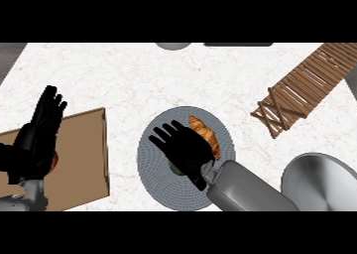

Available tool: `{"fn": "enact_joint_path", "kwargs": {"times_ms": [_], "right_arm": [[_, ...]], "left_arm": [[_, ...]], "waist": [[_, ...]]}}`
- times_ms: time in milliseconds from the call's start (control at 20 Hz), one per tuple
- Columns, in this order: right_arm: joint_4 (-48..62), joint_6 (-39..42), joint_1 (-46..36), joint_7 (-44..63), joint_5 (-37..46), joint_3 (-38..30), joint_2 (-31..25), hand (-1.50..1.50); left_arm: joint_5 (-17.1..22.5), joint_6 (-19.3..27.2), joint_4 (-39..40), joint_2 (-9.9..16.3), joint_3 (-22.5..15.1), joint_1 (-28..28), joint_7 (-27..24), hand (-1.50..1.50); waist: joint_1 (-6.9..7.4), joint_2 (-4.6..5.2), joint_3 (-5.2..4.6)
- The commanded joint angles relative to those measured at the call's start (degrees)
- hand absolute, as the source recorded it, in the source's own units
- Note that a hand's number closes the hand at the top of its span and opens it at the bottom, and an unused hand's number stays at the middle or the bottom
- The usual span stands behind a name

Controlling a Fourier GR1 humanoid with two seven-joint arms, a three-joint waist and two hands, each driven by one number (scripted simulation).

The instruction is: Pick the squash from the placemat and place it in the tiered shelf

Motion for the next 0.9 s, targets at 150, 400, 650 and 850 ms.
{"fn": "enact_joint_path", "kwargs": {"times_ms": [150, 400, 650, 850], "right_arm": [[8.45, -4.26, 0.62, -6.79, 5.88, -3.49, 5.62, -1.50], [10.61, -5.90, 2.65, -11.15, 9.38, -5.33, 5.24, -1.50], [12.45, -8.25, 6.20, -10.68, 10.56, -3.46, 5.28, -1.50], [18.75, -8.47, 2.16, -14.18, 10.87, -3.96, 6.06, 1.50]], "left_arm": [[-2.14, -1.54, 0.64, -2.44, 1.05, 1.23, -1.96, 0.00], [-1.82, -4.33, 3.77, -2.81, 3.34, -0.49, -1.97, 0.00], [-5.50, -1.35, -1.12, -4.64, 1.69, -0.27, 1.58, 0.00], [-5.64, -2.90, -1.38, -5.22, 2.00, 1.79, 0.64, 0.00]], "waist": [[0.12, 0.03, 0.00], [-0.10, 0.03, -0.01], [-0.12, -0.04, 0.00], [0.19, 0.02, 0.01]]}}
